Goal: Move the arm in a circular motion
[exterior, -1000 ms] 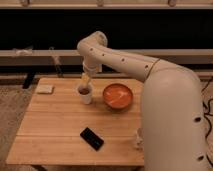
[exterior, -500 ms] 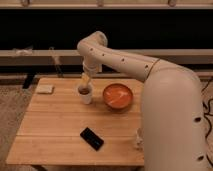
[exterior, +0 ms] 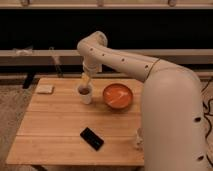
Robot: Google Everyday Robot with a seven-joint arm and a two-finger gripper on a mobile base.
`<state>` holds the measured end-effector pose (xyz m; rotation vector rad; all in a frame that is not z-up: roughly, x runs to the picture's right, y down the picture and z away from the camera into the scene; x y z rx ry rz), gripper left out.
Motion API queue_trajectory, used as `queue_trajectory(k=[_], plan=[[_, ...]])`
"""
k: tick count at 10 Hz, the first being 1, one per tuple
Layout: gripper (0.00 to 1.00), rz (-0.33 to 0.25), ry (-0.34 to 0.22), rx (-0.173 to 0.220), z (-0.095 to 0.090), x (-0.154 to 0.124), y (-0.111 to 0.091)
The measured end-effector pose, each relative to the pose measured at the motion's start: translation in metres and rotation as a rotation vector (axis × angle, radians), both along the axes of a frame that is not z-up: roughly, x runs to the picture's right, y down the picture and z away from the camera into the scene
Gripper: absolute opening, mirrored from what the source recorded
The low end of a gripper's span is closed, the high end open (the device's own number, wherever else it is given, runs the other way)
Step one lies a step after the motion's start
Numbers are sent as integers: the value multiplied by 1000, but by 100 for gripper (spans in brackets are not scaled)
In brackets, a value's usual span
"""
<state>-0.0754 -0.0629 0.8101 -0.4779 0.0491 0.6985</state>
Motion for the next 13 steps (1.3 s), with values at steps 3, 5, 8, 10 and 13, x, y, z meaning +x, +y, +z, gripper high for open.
queue_trajectory(k=[3,5,8,10,13], plan=[[80,-51,6,-1,5,-12,-7],[80,-115,6,10,9,-43,-19],[80,-253,-35,34,8,-128,-33],[80,-339,-76,49,-9,-175,-20],[80,-448,-153,64,-51,-229,15]])
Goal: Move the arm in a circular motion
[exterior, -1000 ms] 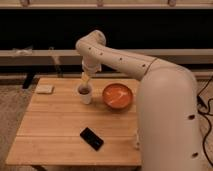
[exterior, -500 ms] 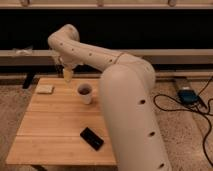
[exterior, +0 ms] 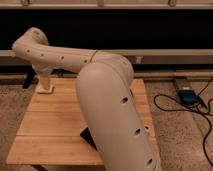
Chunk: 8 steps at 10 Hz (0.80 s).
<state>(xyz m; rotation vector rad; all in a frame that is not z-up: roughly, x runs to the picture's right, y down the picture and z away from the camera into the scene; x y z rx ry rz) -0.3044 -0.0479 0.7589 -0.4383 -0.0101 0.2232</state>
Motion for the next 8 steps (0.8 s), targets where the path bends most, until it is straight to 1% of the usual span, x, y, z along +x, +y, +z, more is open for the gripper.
queue_trajectory(k=[1,2,3,4,5,6,8], plan=[[80,-36,-28,-2,-16,-14,16],[80,-59,-50,-12,-28,-25,29],[80,-85,-80,-34,-46,-38,49],[80,-98,-98,-47,-57,-44,61],[80,-116,-120,-60,-70,-48,78],[80,-128,-140,-70,-82,-45,94],[80,-143,-172,-81,-107,-20,125]])
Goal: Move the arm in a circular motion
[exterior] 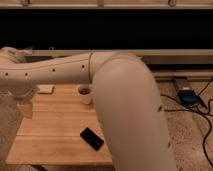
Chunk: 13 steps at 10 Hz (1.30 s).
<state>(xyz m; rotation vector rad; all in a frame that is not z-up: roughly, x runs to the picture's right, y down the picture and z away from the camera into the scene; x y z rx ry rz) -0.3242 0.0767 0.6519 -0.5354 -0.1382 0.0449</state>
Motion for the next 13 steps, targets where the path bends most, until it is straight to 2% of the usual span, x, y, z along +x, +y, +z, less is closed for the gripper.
queue_trajectory(k=[4,8,11,13], plan=[[80,30,1,-21,-33,71,41],[80,126,64,-36,-57,163,73],[80,244,153,-54,-56,242,81],[80,337,226,-66,-35,294,67]])
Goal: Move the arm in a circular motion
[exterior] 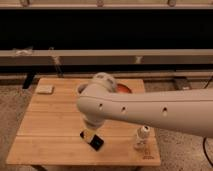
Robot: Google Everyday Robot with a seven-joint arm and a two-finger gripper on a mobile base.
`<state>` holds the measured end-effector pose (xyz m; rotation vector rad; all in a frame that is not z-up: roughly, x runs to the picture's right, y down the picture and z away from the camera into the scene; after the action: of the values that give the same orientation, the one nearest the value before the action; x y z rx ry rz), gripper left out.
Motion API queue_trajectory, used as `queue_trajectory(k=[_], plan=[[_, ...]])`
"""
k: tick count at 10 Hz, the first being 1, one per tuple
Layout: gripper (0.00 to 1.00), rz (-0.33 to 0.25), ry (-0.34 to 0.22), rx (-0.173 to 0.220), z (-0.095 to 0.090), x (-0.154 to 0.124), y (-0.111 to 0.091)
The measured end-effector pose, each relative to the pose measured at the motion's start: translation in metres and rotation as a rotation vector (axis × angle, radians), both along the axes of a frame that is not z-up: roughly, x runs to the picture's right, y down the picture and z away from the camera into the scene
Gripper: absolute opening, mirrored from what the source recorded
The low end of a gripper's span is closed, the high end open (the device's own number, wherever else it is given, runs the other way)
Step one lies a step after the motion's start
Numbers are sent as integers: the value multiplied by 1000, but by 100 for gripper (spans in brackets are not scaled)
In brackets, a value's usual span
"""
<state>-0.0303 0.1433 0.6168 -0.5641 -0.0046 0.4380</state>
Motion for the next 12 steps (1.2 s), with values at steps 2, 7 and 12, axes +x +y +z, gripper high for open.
queue_trajectory(k=[2,7,12], plan=[[80,69,76,-16,27,47,-20],[80,194,258,-52,102,146,-83],[80,203,331,-43,179,160,-168]])
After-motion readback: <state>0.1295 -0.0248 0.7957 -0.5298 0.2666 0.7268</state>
